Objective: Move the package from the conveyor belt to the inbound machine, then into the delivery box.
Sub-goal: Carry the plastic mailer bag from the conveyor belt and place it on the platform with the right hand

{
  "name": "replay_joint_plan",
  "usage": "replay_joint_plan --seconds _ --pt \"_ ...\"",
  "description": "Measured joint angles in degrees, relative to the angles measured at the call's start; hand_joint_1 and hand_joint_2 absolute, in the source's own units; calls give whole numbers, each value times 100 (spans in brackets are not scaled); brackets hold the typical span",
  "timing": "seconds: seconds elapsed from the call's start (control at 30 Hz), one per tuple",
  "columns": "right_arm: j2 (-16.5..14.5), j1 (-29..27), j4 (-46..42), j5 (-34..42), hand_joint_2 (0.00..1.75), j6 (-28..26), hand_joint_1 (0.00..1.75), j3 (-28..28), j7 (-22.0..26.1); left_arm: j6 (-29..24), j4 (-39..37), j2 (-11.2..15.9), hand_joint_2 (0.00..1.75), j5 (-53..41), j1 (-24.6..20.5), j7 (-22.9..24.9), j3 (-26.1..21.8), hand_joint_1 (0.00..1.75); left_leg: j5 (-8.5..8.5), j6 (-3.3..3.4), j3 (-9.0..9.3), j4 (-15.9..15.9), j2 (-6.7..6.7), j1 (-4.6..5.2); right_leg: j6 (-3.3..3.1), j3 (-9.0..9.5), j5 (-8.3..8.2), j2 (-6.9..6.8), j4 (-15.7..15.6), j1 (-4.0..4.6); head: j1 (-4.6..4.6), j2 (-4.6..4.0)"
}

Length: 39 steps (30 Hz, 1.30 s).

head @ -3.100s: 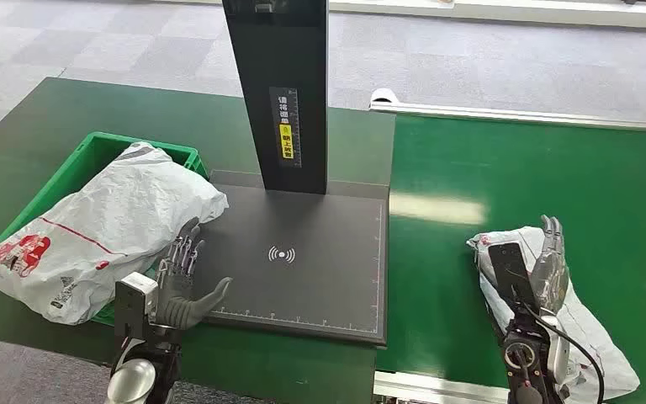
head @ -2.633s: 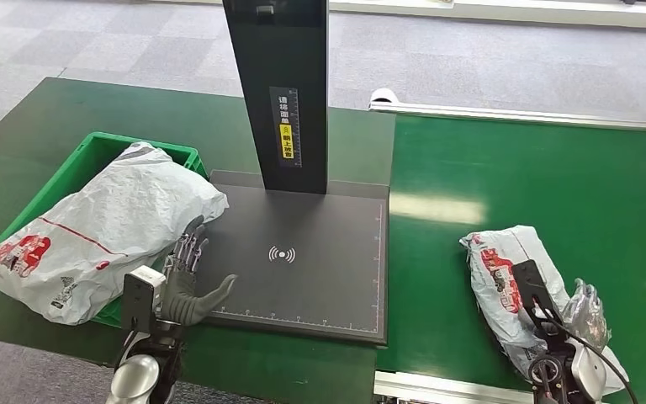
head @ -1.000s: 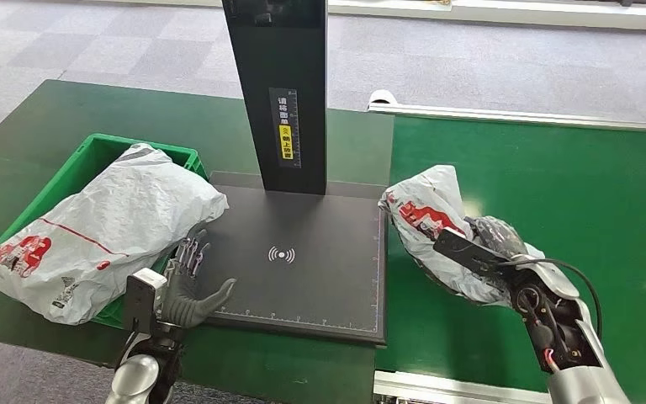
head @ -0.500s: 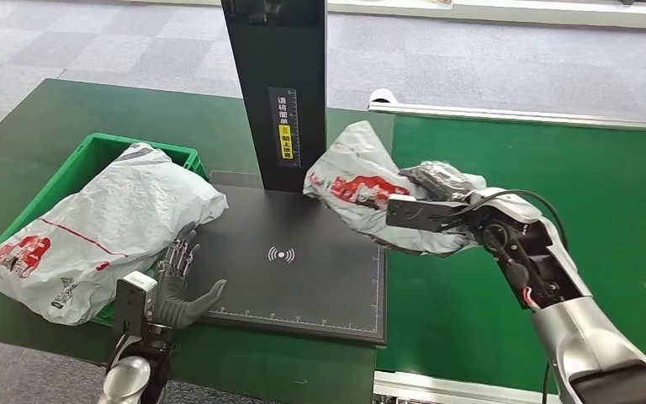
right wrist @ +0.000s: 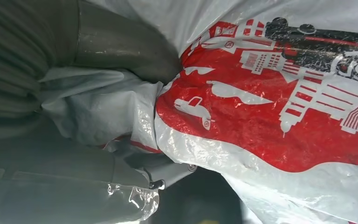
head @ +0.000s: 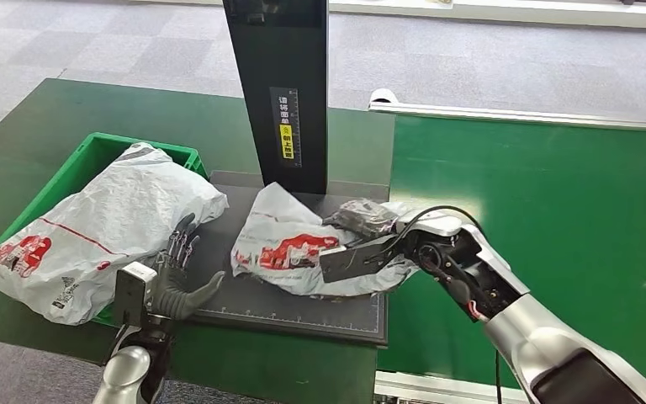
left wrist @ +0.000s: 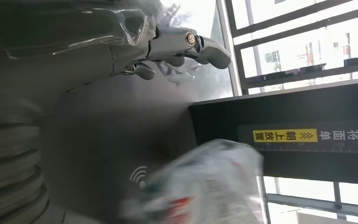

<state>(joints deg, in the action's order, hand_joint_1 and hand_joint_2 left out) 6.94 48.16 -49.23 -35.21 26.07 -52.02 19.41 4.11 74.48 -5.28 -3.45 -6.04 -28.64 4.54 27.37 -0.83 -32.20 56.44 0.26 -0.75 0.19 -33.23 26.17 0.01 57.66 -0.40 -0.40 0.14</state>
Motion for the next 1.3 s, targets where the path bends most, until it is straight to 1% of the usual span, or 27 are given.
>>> replay_joint_plan --seconds 0.07,0.13,0.27,0.33,0.53,0.57,0.6,0.67,0.7,0.73,0.83,0.9,0.97,1.03,1.1,1.13,1.17,1.23,1.3 --pt "-216 -51 269 85 175 3 175 -263 50 0 -101 -3 175 0 -119 0 39 0 -1 -1 0 0 -1 -5 -1 -1 1 -1 0 4 0 0" --pt "-417 -113 628 148 175 -136 175 -508 50 0 -194 -2 175 5 -199 -1 87 0 -1 -2 0 -1 -2 -8 -1 0 1 -1 1 7 0 1" --pt "-715 -170 1364 214 175 -678 175 -805 -32 -10 -320 2 175 58 -249 -16 164 0 -1 -2 1 -1 6 -7 -1 0 1 3 2 7 2 1" --pt "-806 -143 1603 222 175 -800 175 -871 -41 -15 -350 5 175 67 -249 -20 181 0 0 -2 4 -1 7 -5 -1 2 1 3 1 5 2 1" --pt "-973 -38 1983 231 175 -822 175 -961 -41 -17 -399 12 175 68 -250 -21 216 0 2 -3 32 -1 8 -3 -1 26 1 3 0 4 1 0" --pt "-989 -27 2019 231 175 -822 171 -968 -41 -17 -405 13 175 68 -250 -21 219 0 1 -3 37 -1 8 -4 -1 30 1 3 0 4 1 0" --pt "-1002 -18 2047 228 175 -832 137 -973 -46 -20 -410 13 175 68 -250 -22 221 0 1 -3 41 -1 8 -4 -2 34 1 3 0 4 1 1" --pt "-1025 -10 2091 165 175 -1009 50 -982 -122 -82 -413 14 175 66 -245 -49 222 0 1 -3 46 -1 8 -4 -2 39 1 4 0 4 1 1" --pt "-1039 -10 2113 112 175 -1217 10 -991 -205 -145 -408 16 175 62 -236 -74 222 0 1 -3 48 -2 9 -5 -2 41 0 4 0 5 1 1" --pt "-1052 -11 2138 62 175 -1465 0 -999 -292 -208 -395 20 175 57 -222 -98 223 0 0 -3 49 -2 9 -5 -2 42 0 4 0 5 1 0" --pt "-1058 -13 2208 13 175 -2081 0 -967 -413 -286 -333 53 175 79 -179 -120 240 0 -4 -1 46 -2 5 -4 -2 41 0 1 0 4 3 0" --pt "-1038 -13 2224 -1 175 -2414 0 -880 -375 -294 -307 80 175 118 -169 -116 261 0 -5 -1 42 -1 3 -4 -1 40 0 0 0 4 2 1" --pt "-999 -24 2194 -42 175 -2865 0 -749 -309 -307 -270 107 175 156 -148 -114 273 0 -5 -1 40 -1 3 -3 -1 39 -1 1 0 3 2 1" --pt "-931 -78 2040 -102 175 -3471 0 -538 -252 -324 -202 134 175 182 -85 -112 275 0 -5 -1 36 -1 3 -3 0 35 -1 1 0 3 3 1" --pt "-849 -199 1705 -35 175 -4072 0 -203 -121 -331 -125 152 175 193 0 -109 274 0 -3 -2 29 0 3 -3 0 27 0 1 0 3 2 0" --pt "-810 -287 1482 66 175 -4272 0 5 -18 -329 -91 157 175 199 36 -109 274 0 -3 -2 25 0 2 -3 0 22 0 1 0 3 2 0" --pt "-772 -381 1240 174 175 -4396 0 229 84 -326 -63 158 175 204 62 -109 274 0 -2 -2 20 0 1 -3 0 18 0 0 0 3 1 0" --pt "-710 -567 779 392 175 -4424 0 668 259 -321 -24 160 175 208 88 -109 274 0 -2 -2 12 0 0 -3 0 11 1 0 0 3 2 1" --pt "-669 -737 395 817 175 -4111 0 1055 457 -316 -9 161 175 208 88 -109 275 0 -2 -2 9 -1 1 -3 0 8 1 1 0 3 2 1"
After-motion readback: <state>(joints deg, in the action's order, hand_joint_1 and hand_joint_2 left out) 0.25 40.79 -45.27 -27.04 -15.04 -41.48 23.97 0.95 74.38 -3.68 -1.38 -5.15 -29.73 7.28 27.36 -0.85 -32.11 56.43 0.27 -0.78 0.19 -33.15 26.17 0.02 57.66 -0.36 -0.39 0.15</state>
